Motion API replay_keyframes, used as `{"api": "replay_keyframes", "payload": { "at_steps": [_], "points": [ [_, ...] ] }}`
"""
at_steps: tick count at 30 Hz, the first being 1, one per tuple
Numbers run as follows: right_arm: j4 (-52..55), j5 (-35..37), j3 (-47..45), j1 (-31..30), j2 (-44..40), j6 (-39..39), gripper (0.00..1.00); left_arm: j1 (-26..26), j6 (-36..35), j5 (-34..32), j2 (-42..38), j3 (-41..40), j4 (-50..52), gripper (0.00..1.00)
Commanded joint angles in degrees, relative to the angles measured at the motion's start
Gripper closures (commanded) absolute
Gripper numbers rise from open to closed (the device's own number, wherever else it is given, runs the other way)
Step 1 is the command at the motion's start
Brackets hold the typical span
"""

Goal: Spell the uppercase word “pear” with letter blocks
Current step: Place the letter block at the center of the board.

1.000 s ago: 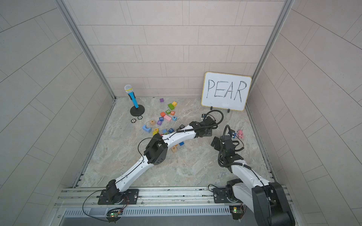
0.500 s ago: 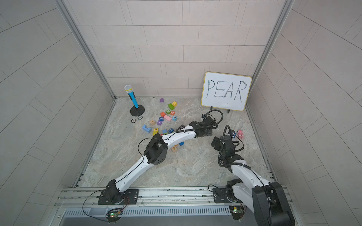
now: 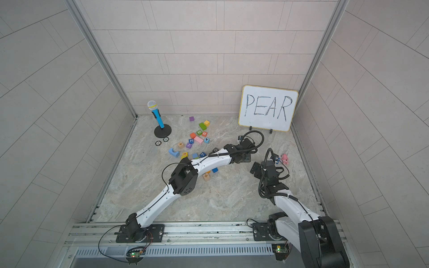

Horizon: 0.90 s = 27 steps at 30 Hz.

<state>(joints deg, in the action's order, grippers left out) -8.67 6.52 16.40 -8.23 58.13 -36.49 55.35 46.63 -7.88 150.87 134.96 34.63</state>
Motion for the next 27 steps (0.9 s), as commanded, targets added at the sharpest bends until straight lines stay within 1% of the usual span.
{"api": "replay_keyframes", "payload": {
  "at_steps": [1, 5, 9, 11, 17, 18, 22, 27],
  "points": [
    [0.9, -0.4, -0.3, 0.2, -1.5, -0.3, 0.0, -0.5, -1.5, -2.3, -5.4, -1.4, 2.0, 0.5],
    [1.4, -2.0, 0.5, 0.2, -2.3, -0.2, 0.0, -0.7, -3.3, -5.1, -10.4, -4.5, 2.8, 0.44],
    [4.0, -3.9, 2.5, 0.2, -2.8, -0.5, 0.0, -1.2, -4.5, -7.8, -17.3, -10.9, 2.7, 0.38],
    [4.4, -5.4, 3.0, 0.2, -3.0, -0.9, 0.0, -1.7, -4.5, -6.9, -20.7, -14.5, 2.4, 0.36],
    [6.0, -9.1, 6.4, -1.1, -1.4, -1.7, 0.0, -4.7, -4.8, -5.8, -31.9, -26.7, 2.1, 0.35],
    [6.3, -9.2, 7.1, -1.6, -0.9, -1.4, 0.0, -5.3, -6.2, -5.9, -33.1, -28.0, 2.7, 0.35],
    [9.7, -9.0, 11.3, -4.4, 1.4, 0.7, 0.0, -8.2, -6.9, -6.4, -37.8, -32.6, 6.3, 0.35],
    [12.4, -6.3, 13.7, -8.2, 1.9, 2.9, 0.0, -12.5, -8.3, -5.1, -42.7, -38.9, 8.3, 0.34]
  ]
}}
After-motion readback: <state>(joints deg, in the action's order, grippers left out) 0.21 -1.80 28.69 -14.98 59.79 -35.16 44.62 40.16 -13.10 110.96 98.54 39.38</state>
